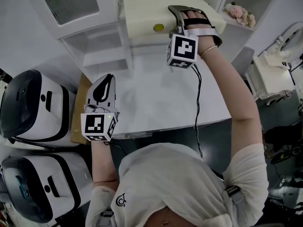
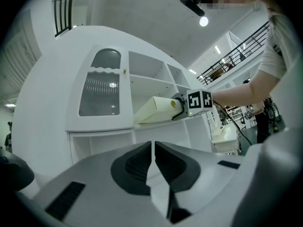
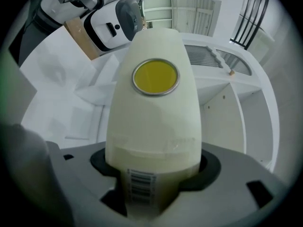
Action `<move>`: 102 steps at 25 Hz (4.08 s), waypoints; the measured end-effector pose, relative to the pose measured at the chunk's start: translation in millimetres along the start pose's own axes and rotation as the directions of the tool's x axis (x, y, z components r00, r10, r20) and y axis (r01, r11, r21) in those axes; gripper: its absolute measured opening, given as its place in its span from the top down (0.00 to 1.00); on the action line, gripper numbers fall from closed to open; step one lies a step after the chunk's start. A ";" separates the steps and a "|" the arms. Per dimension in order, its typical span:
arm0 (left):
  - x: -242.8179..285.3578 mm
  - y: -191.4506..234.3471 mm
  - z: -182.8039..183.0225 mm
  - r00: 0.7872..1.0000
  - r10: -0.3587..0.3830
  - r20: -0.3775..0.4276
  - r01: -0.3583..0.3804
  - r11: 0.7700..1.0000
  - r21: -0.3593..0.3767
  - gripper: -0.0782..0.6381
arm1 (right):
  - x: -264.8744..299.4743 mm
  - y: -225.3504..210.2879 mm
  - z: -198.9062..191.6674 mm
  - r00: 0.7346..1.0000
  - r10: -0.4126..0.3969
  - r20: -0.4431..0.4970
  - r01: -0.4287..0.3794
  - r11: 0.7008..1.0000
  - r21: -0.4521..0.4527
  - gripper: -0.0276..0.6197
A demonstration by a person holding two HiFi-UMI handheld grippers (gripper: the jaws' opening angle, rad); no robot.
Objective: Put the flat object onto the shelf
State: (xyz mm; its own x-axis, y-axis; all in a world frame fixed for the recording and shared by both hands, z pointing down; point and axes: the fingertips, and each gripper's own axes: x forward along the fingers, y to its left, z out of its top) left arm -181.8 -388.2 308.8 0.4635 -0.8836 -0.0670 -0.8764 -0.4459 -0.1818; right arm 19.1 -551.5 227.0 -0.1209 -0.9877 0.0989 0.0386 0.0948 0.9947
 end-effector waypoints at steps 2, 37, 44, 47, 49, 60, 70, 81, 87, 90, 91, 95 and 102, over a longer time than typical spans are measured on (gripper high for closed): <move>3.6 3.8 -1.1 1.000 0.017 0.003 -0.017 1.000 -0.010 0.84 | 10.5 2.9 0.9 1.000 0.019 0.004 -0.019 1.000 0.004 0.44; 30.4 3.9 -68.0 0.988 0.047 -0.148 -0.052 0.998 -0.030 0.84 | 137.5 9.6 12.6 0.994 0.114 -0.004 -0.114 0.993 0.008 0.22; 37.2 7.1 -75.4 0.985 0.049 -0.163 -0.056 0.998 -0.040 0.84 | 146.2 8.3 12.6 0.994 0.101 -0.048 -0.101 0.995 0.008 0.18; 41.8 5.2 -76.6 0.985 0.046 -0.165 -0.054 0.998 -0.045 0.84 | 148.9 7.8 11.5 0.993 0.097 -0.064 -0.097 0.995 0.007 0.18; 43.8 2.0 -75.8 0.986 0.040 -0.163 -0.048 0.998 -0.045 0.84 | 150.0 8.5 10.4 0.992 0.099 -0.075 -0.099 0.995 0.008 0.17; 26.6 -7.3 -64.9 0.986 0.016 -0.166 -0.018 1.000 -0.007 0.84 | 141.5 -2.0 10.8 0.997 0.003 -0.074 -0.005 0.999 -0.035 0.13; 12.3 -17.9 -56.7 0.990 -0.020 -0.141 0.019 1.000 -0.005 0.84 | 80.8 -21.1 32.5 0.996 -0.093 -0.017 0.093 0.996 -0.012 0.16; 5.0 -32.2 -42.1 0.994 -0.061 -0.094 0.062 0.998 0.000 0.84 | -15.8 -20.5 30.8 0.972 -0.234 0.027 0.222 0.948 0.230 0.91; 4.6 -36.1 -36.5 0.995 -0.070 -0.077 0.071 0.997 0.002 0.84 | -43.3 17.8 23.8 0.985 -0.158 0.073 0.109 0.884 0.455 0.95; 5.2 -35.4 -32.5 0.995 -0.072 -0.066 0.072 0.997 0.001 0.84 | -60.1 30.9 16.1 0.986 -0.153 0.072 0.081 0.801 0.594 0.95; 5.6 -34.4 -30.9 0.996 -0.070 -0.061 0.070 0.998 0.000 0.84 | -65.0 36.0 14.0 0.986 -0.147 0.075 0.065 0.766 0.639 0.95; 3.7 -29.9 -22.3 0.998 -0.052 -0.035 0.052 0.999 -0.005 0.84 | -88.6 56.9 13.8 0.984 -0.120 0.133 -0.033 0.609 0.793 0.95; 3.3 -26.8 -16.4 0.999 -0.042 -0.017 0.042 0.999 -0.017 0.84 | -136.6 80.1 33.7 0.934 -0.178 0.311 -0.216 0.413 0.885 0.95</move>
State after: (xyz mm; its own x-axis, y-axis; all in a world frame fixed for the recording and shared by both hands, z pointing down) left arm -158.9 -381.5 329.6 0.4974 -0.8664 -0.0426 -0.8584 -0.4846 -0.1680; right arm 5.3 -404.8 294.1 -0.4283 -0.9004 -0.0763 -0.8354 0.3624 0.4132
